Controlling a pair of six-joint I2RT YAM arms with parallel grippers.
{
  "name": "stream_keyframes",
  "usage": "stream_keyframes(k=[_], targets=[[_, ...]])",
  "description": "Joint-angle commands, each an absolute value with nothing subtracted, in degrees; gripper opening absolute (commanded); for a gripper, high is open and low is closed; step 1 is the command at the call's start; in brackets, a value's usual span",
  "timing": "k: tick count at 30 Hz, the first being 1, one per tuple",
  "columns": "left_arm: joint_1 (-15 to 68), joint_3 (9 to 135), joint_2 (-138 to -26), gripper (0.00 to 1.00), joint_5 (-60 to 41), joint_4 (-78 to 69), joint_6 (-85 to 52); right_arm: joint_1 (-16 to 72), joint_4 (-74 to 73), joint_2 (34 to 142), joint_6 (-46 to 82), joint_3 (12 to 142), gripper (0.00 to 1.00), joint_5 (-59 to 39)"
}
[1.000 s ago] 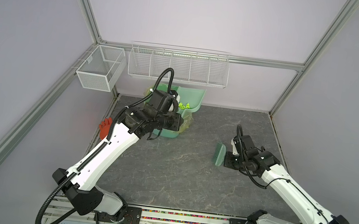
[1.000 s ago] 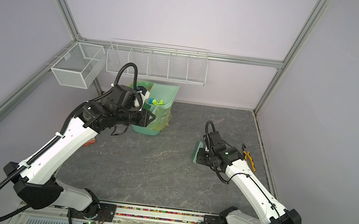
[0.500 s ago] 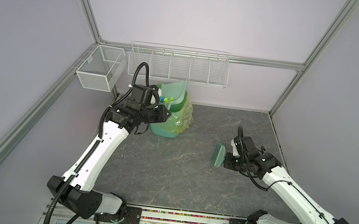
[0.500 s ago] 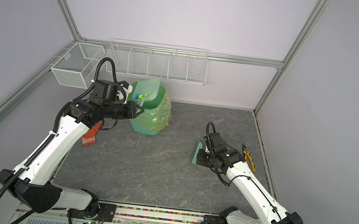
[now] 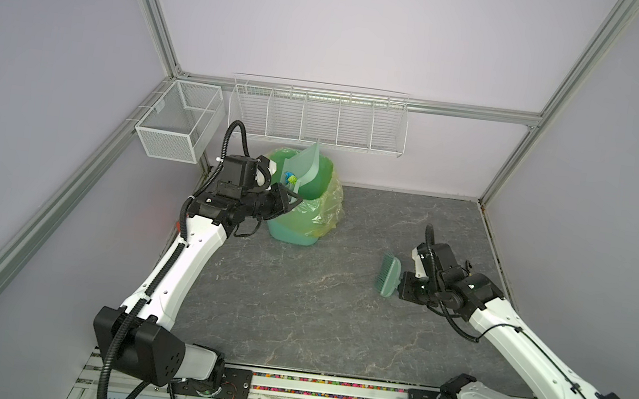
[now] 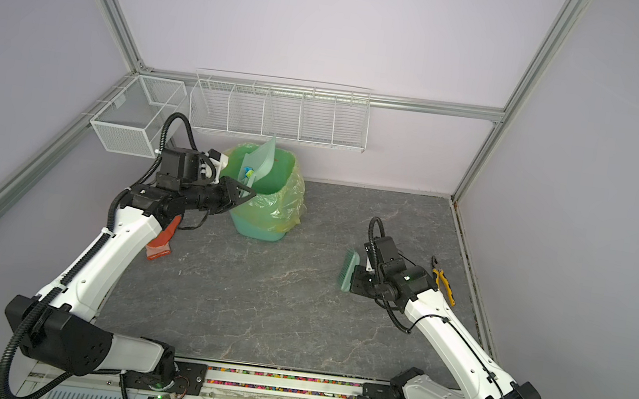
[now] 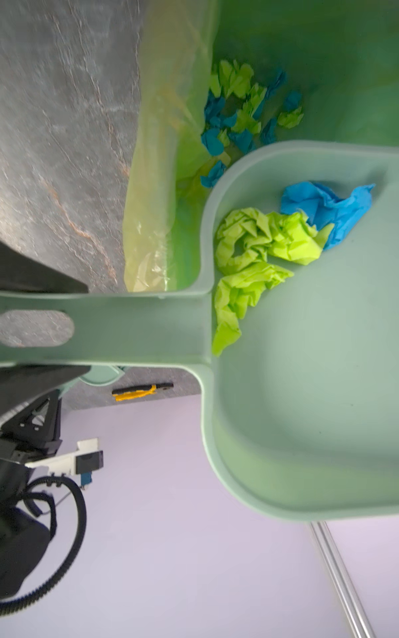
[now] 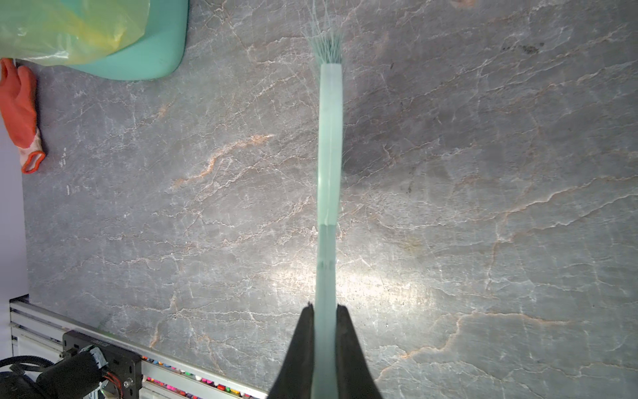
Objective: Sweep away the paper scraps from the table
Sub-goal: 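Tip the dustpan into the green bin with the left gripper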
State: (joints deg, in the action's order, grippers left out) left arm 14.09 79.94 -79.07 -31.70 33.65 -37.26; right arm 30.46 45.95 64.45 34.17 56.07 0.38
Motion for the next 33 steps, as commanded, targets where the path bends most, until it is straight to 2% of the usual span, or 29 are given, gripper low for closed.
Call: stream_keyframes(k=[1, 7, 19, 25, 33], targets=[[12.55, 76.63, -78.66, 0.00, -39.92, 22.30, -44.19, 30.22, 45.53, 62.85, 35.32, 57.40, 0.07, 0.12], [9.87, 69.54, -79.49, 0.00, -48.80, 4.25, -58.19, 30.23, 45.62, 62.23, 35.51, 57.04, 0.07, 0.31], [6.67, 61.93, -80.37, 0.00, -55.13, -19.12, -78.37, 30.17, 44.43, 64.22, 35.38, 58.40, 0.07, -0.12], [2.76, 55.92, -83.44, 0.00, -58.90, -46.44, -100.21, 30.28, 44.21, 64.36, 35.36, 58.97, 0.07, 0.00], [2.55, 51.63, -91.71, 0.00, -55.49, -78.98, -124.94, 30.25, 44.03, 64.69, 35.60, 59.94, 0.07, -0.48]])
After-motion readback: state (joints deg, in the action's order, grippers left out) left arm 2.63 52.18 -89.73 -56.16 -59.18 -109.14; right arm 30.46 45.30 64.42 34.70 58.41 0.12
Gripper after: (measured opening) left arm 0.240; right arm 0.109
